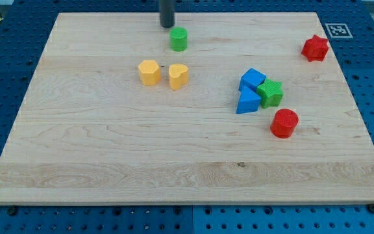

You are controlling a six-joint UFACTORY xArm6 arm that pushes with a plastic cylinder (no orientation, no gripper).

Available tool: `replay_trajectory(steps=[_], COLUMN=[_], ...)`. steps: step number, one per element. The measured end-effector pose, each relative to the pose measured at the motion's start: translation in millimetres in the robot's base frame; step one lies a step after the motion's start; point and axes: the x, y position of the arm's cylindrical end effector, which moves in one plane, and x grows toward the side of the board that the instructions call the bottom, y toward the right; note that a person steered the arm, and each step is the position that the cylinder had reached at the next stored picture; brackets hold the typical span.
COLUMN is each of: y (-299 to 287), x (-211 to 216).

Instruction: Push the green circle into the cube

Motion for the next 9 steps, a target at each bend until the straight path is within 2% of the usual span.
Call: replay_trajectory(steps=[1,3,4,5,6,7,8,9], y=[7,107,110,100,52,33,49,90], x=[29,68,75,48,47,52,71,86])
